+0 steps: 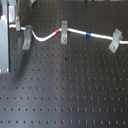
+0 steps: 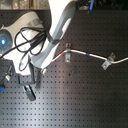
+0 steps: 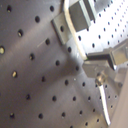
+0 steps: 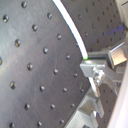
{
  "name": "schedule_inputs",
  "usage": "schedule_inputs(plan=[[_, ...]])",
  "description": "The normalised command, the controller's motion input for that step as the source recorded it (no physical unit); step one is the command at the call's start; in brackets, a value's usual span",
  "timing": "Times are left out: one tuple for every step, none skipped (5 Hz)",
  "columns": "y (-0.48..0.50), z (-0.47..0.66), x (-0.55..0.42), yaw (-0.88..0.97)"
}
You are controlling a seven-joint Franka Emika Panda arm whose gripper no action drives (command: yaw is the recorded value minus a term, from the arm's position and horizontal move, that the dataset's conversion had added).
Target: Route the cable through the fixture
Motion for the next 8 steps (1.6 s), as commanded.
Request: schedule_inputs(plan=[[-0.103, -0.75, 0.444, 0.0], [-0.128, -0.75, 0.477, 0.0], [0.031, -0.74, 0.483, 0.01], [0.343, -0.04, 0.273, 0.45], [0.438, 0.29, -0.03, 0.37], [0.304, 0.28, -0.275, 0.03], [0.288, 0.31, -0.264, -0.15], [0.18, 0.22, -0.268, -0.45]])
